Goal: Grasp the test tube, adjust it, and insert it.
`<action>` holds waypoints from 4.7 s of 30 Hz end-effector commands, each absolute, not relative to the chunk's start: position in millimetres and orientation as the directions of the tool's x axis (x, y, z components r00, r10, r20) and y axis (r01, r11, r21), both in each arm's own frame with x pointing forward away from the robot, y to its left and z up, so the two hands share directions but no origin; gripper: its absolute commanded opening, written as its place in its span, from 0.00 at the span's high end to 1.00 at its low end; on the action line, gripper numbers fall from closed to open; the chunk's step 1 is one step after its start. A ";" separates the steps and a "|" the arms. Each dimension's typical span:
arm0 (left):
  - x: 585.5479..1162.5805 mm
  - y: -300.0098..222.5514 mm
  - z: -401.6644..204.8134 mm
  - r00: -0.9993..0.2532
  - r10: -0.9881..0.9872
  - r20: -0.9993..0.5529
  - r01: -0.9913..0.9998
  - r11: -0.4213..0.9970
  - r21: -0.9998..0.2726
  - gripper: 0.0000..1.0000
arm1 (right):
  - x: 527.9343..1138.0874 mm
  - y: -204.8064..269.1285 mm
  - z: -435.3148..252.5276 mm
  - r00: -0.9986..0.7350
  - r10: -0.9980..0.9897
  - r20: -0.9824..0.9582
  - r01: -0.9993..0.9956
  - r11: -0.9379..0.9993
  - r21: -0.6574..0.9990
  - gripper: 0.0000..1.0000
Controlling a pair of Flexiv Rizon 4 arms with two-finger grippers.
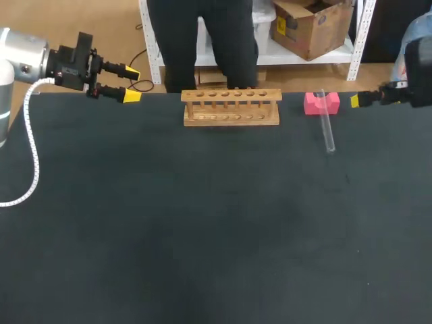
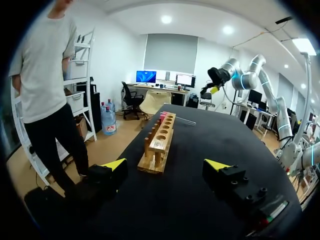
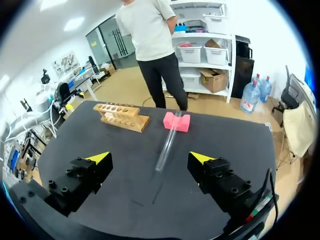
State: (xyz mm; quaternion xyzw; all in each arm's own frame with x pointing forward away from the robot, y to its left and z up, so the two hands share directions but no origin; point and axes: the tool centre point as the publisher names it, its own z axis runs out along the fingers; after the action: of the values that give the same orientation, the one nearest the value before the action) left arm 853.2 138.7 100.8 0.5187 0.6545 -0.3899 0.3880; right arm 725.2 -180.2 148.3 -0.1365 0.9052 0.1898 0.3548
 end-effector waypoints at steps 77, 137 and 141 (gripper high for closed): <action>850.1 138.1 100.7 -0.159 0.376 -0.913 0.981 0.165 -0.103 0.00 | 830.5 -140.7 6.4 -0.730 -0.061 -0.681 -0.113 0.993 0.032 0.00; 850.1 138.1 100.7 -0.159 0.376 -0.913 0.981 0.165 -0.103 0.00 | 831.9 -143.2 -16.2 -0.791 -0.049 -0.609 -0.073 0.997 0.014 1.00; 850.1 138.1 100.7 -0.159 0.376 -0.913 0.981 0.165 -0.103 0.00 | 830.5 -145.6 -16.0 -0.794 -0.033 -0.607 -0.050 0.999 0.011 1.00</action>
State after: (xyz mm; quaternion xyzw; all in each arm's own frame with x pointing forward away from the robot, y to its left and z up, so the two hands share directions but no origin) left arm 853.1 138.7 100.8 0.5187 0.6545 -0.3899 0.3881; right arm 833.4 -147.9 -17.5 -0.0259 0.9475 0.0210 0.3180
